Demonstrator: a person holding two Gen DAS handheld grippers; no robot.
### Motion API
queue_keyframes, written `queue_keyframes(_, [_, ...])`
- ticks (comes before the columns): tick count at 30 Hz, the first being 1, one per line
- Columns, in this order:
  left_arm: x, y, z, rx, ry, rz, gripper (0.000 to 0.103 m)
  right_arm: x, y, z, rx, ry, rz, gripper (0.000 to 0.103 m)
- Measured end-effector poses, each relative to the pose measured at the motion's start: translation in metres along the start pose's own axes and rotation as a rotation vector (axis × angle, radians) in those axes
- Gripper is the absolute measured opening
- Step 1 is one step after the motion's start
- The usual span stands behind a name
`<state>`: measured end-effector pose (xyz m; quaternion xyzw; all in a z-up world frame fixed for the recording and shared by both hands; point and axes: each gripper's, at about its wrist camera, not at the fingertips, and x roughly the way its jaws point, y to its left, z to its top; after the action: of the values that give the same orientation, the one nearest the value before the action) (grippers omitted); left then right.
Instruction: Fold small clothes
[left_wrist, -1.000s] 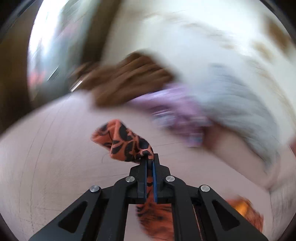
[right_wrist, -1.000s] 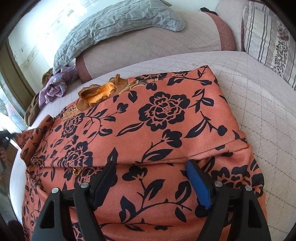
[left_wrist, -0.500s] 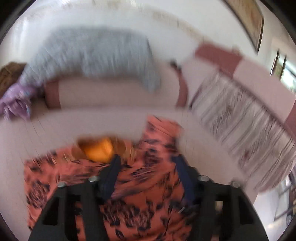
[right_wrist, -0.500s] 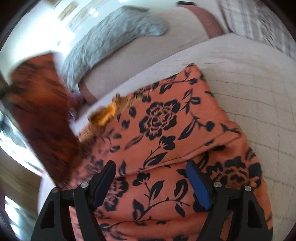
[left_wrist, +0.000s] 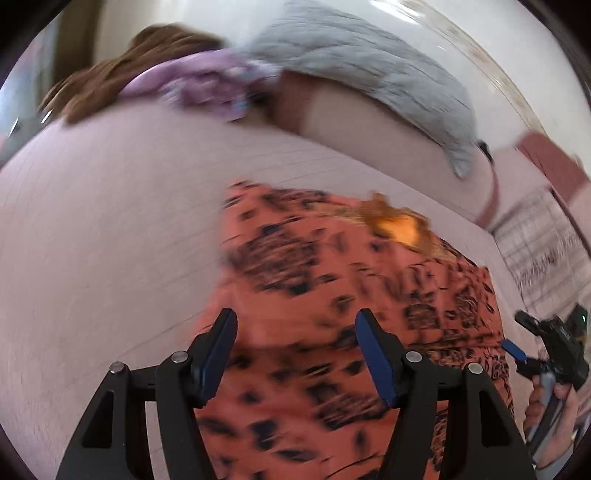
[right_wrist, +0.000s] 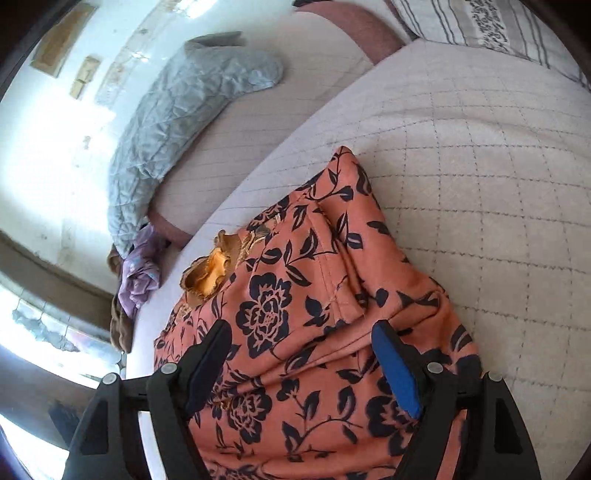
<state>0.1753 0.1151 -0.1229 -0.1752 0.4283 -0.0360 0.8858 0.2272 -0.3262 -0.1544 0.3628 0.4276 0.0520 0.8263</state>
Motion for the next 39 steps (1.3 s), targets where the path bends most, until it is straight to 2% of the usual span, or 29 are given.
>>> queue_keyframes(3, [-0.011, 0.024, -0.012, -0.072, 0.002, 0.003, 0.067, -0.004, 0.023, -0.013, -0.065, 0.024, 0.001, 0.081])
queue_keyframes(7, [-0.024, 0.023, -0.025, -0.081, -0.009, -0.033, 0.067, -0.014, 0.063, -0.038, -0.227, 0.06, 0.003, 0.081])
queue_keyframes(11, [-0.04, 0.018, -0.012, -0.1, -0.025, -0.068, 0.067, -0.029, 0.079, -0.058, -0.271, 0.061, 0.003, 0.081])
queue_keyframes(14, [-0.058, 0.016, 0.001, -0.105, -0.06, -0.092, 0.067, -0.04, 0.075, -0.072, -0.272, 0.069, 0.004, 0.081])
queue_keyframes(17, [-0.071, 0.015, 0.022, -0.103, -0.08, -0.083, 0.067, -0.051, 0.064, -0.082, -0.254, 0.07, 0.003, 0.081])
queue_keyframes(20, [-0.097, 0.019, 0.051, -0.151, -0.164, -0.087, 0.067, -0.057, 0.055, -0.086, -0.236, 0.07, -0.008, 0.081])
queue_keyframes(21, [-0.105, 0.018, 0.055, -0.151, -0.187, -0.092, 0.071, -0.059, 0.054, -0.085, -0.231, 0.071, -0.011, 0.081])
queue_keyframes(24, [-0.113, 0.002, 0.046, -0.072, -0.218, -0.089, 0.078, -0.069, 0.054, -0.082, -0.219, 0.032, 0.008, 0.081])
queue_keyframes(28, [-0.089, -0.014, 0.008, 0.008, -0.137, -0.064, 0.078, -0.074, 0.045, -0.081, -0.192, 0.018, 0.035, 0.081])
queue_keyframes(32, [-0.058, -0.017, -0.031, -0.017, -0.031, -0.064, 0.078, -0.074, 0.027, -0.082, -0.164, 0.031, 0.023, 0.081])
queue_keyframes(34, [-0.047, -0.019, -0.041, -0.014, 0.008, -0.054, 0.078, -0.077, 0.016, -0.079, -0.143, 0.026, 0.017, 0.081])
queue_keyframes(39, [-0.029, -0.019, -0.038, 0.015, 0.026, -0.028, 0.078, -0.081, -0.006, -0.056, -0.097, 0.002, 0.012, 0.081])
